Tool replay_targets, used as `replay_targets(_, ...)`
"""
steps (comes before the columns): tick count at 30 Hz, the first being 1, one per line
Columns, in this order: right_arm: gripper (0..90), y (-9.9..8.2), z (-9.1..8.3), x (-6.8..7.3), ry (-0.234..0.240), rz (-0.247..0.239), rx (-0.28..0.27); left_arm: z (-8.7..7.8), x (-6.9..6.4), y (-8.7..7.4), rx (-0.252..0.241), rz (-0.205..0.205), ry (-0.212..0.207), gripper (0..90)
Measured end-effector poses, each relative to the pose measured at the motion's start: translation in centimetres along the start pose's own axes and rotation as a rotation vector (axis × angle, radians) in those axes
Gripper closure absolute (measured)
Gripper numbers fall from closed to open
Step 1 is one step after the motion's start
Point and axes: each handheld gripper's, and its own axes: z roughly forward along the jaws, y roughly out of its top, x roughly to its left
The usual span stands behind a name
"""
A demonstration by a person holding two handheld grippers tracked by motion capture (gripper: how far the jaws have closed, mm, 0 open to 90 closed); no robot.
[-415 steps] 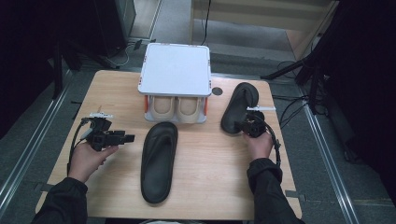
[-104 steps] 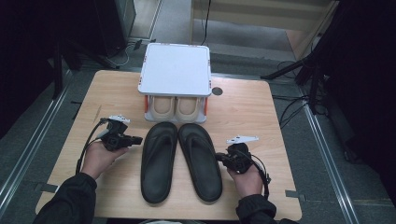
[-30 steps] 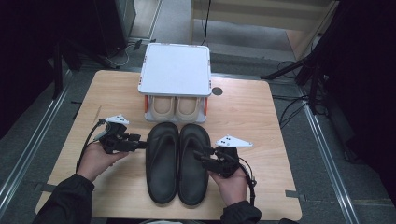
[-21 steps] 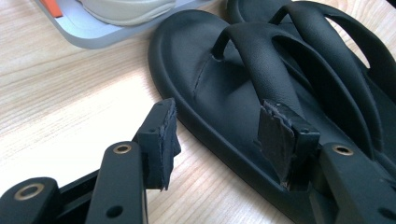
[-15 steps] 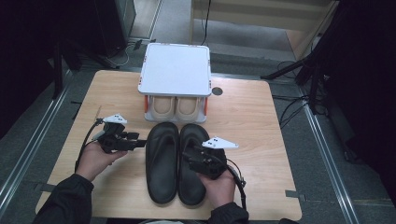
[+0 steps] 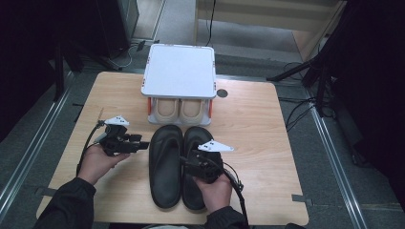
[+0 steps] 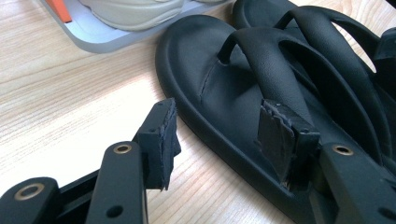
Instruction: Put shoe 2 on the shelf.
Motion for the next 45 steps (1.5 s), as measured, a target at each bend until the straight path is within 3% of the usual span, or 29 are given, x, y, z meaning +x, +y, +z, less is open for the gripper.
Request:
replay_targets(7, 37.1, -0.2, 1.2, 0.3, -0.060, 0.009, 0.015, -0.1, 0.0, -0.1, 0.005, -0.005, -0.002, 47.7)
replay_targets(16, 35.8, -0.5, 3.3, 0.7, -0.076, 0.037, 0.041, 0.0, 0.0, -0.1, 0.006, -0.002, 0.003, 47.6)
replay_targets(20, 38.8, -0.6, 3.9, 0.8, -0.109, 0.052, 0.042, 0.0, 0.0, -0.1, 0.006, -0.005, 0.003, 47.3)
replay_targets(25, 40.5, -0.5, 4.8, 1.2, -0.111, 0.080, 0.063, 0.1, 0.0, -0.1, 0.011, -0.002, 0.002, 47.2)
replay_targets(29, 48.2, -0.6, 4.9, 1.3, -0.136, 0.074, 0.060, 0.2, 0.0, -0.1, 0.017, -0.003, -0.004, 46.9)
replay_targets(36, 54.8, -0.5, 4.7, 0.8, -0.111, 0.090, 0.062, 0.2, 0.1, -0.1, 0.015, -0.006, -0.002, 46.9)
replay_targets(45, 66.6, -0.5, 4.4, 0.4, -0.122, 0.095, 0.070, 0.3, 0.2, -0.1, 0.013, -0.011, -0.001, 46.9)
